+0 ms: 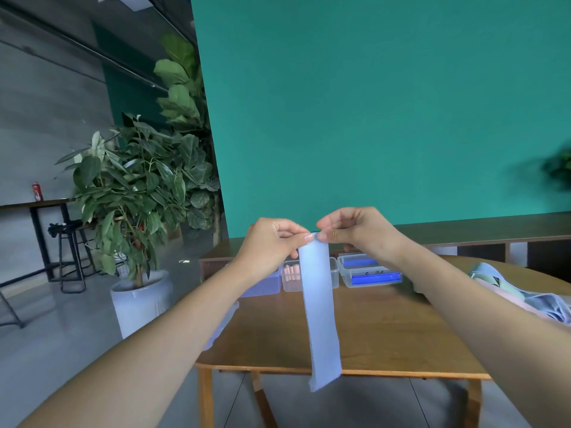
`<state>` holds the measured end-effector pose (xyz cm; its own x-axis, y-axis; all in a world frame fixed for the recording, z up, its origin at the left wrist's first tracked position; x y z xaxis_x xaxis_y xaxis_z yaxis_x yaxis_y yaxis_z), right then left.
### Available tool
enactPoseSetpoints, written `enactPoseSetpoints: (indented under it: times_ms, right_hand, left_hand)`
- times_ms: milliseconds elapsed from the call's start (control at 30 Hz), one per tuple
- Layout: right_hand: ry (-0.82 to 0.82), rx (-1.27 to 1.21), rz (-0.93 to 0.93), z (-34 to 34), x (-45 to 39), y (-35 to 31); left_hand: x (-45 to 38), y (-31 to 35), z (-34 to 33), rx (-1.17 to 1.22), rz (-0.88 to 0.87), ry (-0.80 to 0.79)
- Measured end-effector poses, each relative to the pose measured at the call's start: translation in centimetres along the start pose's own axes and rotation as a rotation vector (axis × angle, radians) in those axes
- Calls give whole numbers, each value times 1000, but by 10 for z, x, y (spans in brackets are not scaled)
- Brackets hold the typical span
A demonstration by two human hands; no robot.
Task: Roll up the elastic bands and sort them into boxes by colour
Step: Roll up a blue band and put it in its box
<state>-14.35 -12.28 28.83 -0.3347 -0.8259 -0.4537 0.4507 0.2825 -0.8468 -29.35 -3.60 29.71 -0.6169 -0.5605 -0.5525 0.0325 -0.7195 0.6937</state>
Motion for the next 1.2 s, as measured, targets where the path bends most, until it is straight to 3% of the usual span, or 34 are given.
enactPoseSetpoints:
  times_ms: [200,600,1200]
  right_hand:
    - [-93,2,-101,-11,5,38]
    - [-3,-25,-227,-22,-38,171]
    - [68,-263,-344,-25,-102,312]
  left_hand:
    - [5,-37,-25,-23,91,-118]
    - [-29,-168,-83,-31,219,-3]
    - [-82,-294,-136,134,391,12]
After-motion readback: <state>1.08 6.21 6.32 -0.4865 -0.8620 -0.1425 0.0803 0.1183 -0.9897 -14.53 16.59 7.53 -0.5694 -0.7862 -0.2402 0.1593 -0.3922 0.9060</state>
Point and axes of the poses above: each hand's wrist, its own x-axis away from the middle knuckle, its own z-axis out of the back of the hand, y = z × x, the point moved 9 cm from there along -x, towards the middle knuckle
